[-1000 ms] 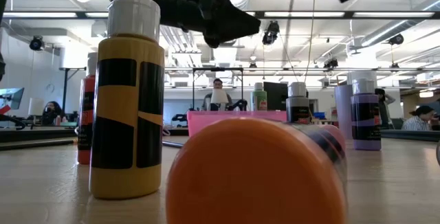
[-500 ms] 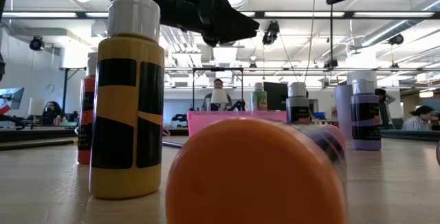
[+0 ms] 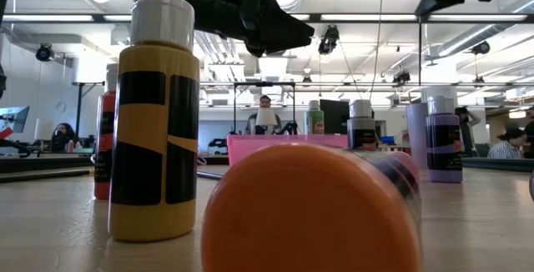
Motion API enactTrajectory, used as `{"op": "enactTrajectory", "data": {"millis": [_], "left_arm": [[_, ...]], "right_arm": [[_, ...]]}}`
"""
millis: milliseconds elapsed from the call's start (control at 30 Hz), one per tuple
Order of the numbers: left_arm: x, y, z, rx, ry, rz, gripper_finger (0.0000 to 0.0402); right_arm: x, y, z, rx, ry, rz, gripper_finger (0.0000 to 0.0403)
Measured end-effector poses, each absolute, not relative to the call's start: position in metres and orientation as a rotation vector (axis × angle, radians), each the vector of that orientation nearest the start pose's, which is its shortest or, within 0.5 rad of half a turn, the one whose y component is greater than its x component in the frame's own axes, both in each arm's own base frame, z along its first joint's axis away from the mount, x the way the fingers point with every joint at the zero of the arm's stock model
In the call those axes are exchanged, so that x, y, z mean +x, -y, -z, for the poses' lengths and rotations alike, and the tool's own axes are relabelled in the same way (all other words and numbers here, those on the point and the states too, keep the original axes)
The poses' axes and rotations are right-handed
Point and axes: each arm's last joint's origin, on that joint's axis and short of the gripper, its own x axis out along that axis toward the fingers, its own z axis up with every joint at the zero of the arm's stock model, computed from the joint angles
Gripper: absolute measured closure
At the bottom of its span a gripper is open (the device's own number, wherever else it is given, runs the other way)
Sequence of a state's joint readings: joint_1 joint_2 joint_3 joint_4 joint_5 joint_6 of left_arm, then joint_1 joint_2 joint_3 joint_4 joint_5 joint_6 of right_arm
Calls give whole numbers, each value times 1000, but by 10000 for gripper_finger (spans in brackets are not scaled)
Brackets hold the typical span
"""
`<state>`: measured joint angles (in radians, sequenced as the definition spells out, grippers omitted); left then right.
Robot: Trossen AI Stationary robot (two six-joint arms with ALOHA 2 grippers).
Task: Pick & Place Paint Supplies
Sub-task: Put the black gold paint brush into the violet cup
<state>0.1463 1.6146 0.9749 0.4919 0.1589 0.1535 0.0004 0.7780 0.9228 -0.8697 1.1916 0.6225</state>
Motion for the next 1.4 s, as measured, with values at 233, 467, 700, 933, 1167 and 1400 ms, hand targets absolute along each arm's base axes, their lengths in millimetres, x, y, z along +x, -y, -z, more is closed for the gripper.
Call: {"op": "enactTrajectory", "data": {"millis": [233, 467, 700, 933, 1167, 1400], "left_arm": [[356, -48, -255, 130, -145, 24, 164], [356, -48, -255, 130, -145, 24, 165], [356, -48, -255, 130, -145, 24, 165], [356, -48, -255, 131, -146, 24, 165], [356, -48, -255, 119, -137, 23, 164], [356, -48, -256, 23, -127, 17, 165]], "right_arm": [[123, 38, -318, 138, -314, 1297, 394], [125, 41, -306, 148, -343, 1305, 394], [125, 42, -297, 167, -345, 1324, 394], [129, 43, -281, 195, -339, 1325, 394], [131, 49, -255, 208, -334, 1359, 394], [132, 55, -229, 234, -330, 1383, 394]]}}
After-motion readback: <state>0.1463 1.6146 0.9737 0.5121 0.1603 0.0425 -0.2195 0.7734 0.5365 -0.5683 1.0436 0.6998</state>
